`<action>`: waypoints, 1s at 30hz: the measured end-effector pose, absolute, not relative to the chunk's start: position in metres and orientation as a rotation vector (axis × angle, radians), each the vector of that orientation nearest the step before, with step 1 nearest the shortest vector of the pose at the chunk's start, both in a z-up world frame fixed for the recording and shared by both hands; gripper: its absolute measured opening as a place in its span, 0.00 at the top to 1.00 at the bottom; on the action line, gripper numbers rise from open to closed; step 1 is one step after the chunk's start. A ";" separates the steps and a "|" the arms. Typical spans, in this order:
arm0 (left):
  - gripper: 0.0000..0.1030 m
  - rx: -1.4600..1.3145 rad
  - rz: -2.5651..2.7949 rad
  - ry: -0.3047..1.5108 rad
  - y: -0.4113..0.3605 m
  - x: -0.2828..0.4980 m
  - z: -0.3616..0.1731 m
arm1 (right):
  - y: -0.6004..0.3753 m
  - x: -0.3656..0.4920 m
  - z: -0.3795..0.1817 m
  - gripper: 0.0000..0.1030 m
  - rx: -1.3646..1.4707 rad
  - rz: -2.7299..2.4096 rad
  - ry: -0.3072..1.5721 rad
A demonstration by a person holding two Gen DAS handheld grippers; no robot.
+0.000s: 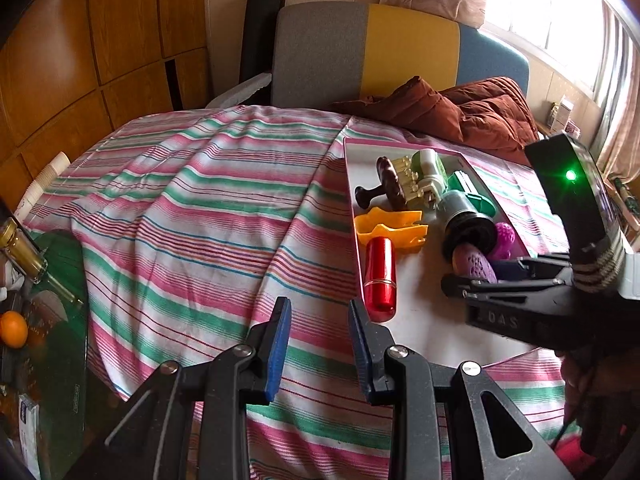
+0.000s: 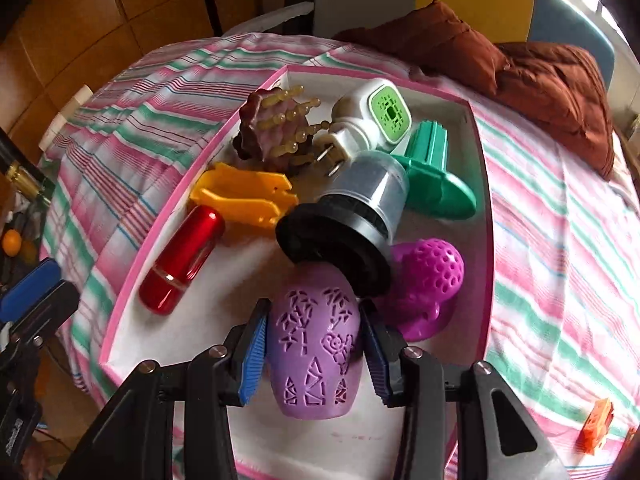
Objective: Organize rigid objects
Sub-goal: 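Lower the purple egg into the tray and open the right tool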
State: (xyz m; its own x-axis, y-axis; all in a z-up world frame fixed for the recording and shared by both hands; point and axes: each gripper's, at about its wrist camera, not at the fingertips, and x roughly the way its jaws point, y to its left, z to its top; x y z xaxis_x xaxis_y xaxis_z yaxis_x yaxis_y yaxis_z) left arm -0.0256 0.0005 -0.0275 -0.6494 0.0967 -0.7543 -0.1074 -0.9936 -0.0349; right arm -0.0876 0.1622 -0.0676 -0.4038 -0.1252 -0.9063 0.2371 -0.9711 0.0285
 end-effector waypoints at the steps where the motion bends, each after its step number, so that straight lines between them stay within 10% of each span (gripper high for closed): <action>1: 0.71 -1.262 2.755 0.018 0.000 -0.026 -0.028 | 0.161 -0.090 -0.068 0.58 1.576 -2.468 0.155; 30: 0.71 -1.244 2.770 0.044 0.002 -0.016 -0.023 | 0.188 -0.064 -0.050 0.54 1.489 -2.497 -0.030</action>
State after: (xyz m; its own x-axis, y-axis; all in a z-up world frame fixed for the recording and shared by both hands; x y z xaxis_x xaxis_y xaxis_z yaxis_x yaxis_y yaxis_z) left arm -0.0155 0.0022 -0.0228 -0.6599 0.0840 -0.7466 -0.1076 -0.9941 -0.0168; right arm -0.0636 0.1881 -0.0498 -0.4554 -0.2094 -0.8653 0.1889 -0.9725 0.1360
